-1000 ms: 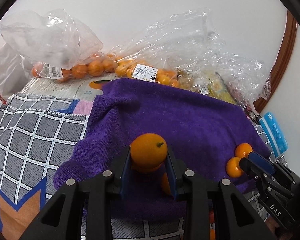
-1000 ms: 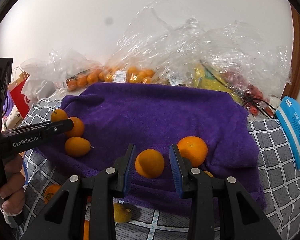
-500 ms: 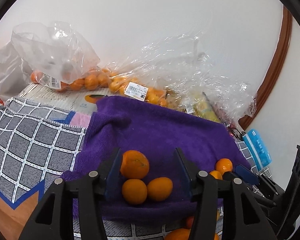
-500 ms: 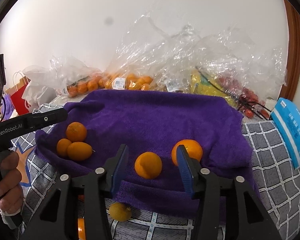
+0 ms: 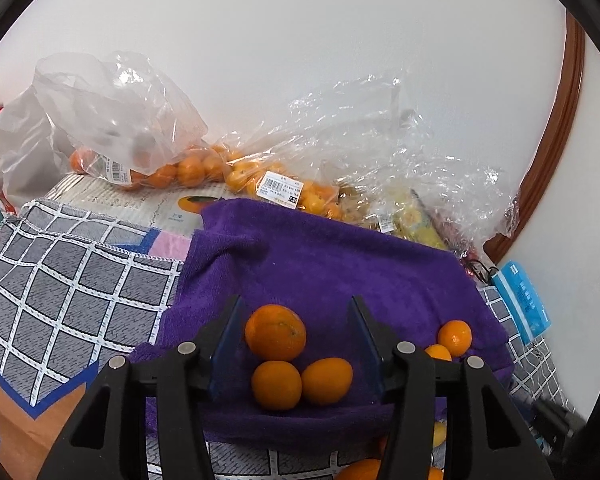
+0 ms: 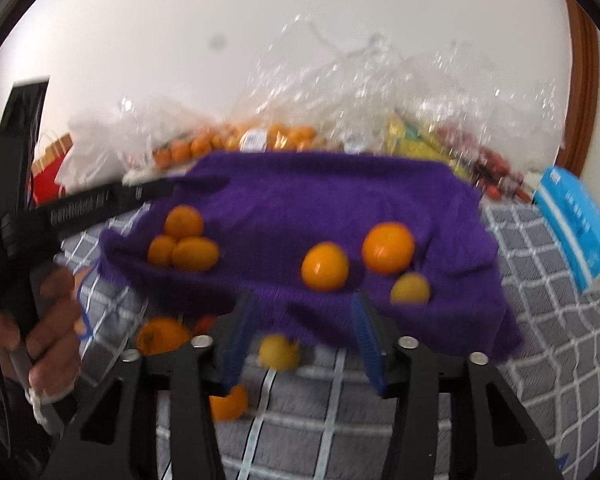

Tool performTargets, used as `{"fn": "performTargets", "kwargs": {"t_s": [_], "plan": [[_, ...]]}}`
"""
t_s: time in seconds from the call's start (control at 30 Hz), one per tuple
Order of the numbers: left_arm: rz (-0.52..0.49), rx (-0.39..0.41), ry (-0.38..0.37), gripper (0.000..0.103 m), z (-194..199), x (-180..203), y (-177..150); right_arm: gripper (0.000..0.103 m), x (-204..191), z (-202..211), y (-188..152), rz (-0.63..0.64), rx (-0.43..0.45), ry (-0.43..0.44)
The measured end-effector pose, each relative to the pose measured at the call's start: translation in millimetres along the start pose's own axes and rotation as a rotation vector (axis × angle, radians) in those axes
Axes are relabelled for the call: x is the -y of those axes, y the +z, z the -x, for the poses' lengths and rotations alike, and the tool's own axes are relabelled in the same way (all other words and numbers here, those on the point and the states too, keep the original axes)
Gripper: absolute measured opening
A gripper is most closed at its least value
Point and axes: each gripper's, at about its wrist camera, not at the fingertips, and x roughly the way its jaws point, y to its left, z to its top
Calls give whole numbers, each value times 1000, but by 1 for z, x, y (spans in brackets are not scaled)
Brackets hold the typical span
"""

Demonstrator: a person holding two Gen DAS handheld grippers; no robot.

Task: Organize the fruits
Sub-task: 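Move the right tool to a yellow fruit on the bedspread and grasp it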

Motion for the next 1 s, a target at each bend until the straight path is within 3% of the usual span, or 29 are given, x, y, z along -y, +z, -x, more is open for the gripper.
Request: {"fn": "performTargets", "kwargs": {"t_s": [0.43,0.47,0.57,0.77,0.9,1.0], "plan": [[51,-3,-6,50,1,-12,4,34,-9,-28,-17,-4,-129,19],[58,-3,-11,50,2,-13,5,30,-8,-30,-17,-9,-129,24],[81,-15,-32,50,0,-16,6,26,-3,-27,-16,-34,-123,52],[76,-28,-37,50,-1,-14,3,26,12,5,-16,-81,-19,41],[39,-8,-42,50,9,-7,2,26,28,24,-24,-120,22,-19],[14,4,-96,50,21,2,1,26,39,31,-33,-138,32,-55]]}}
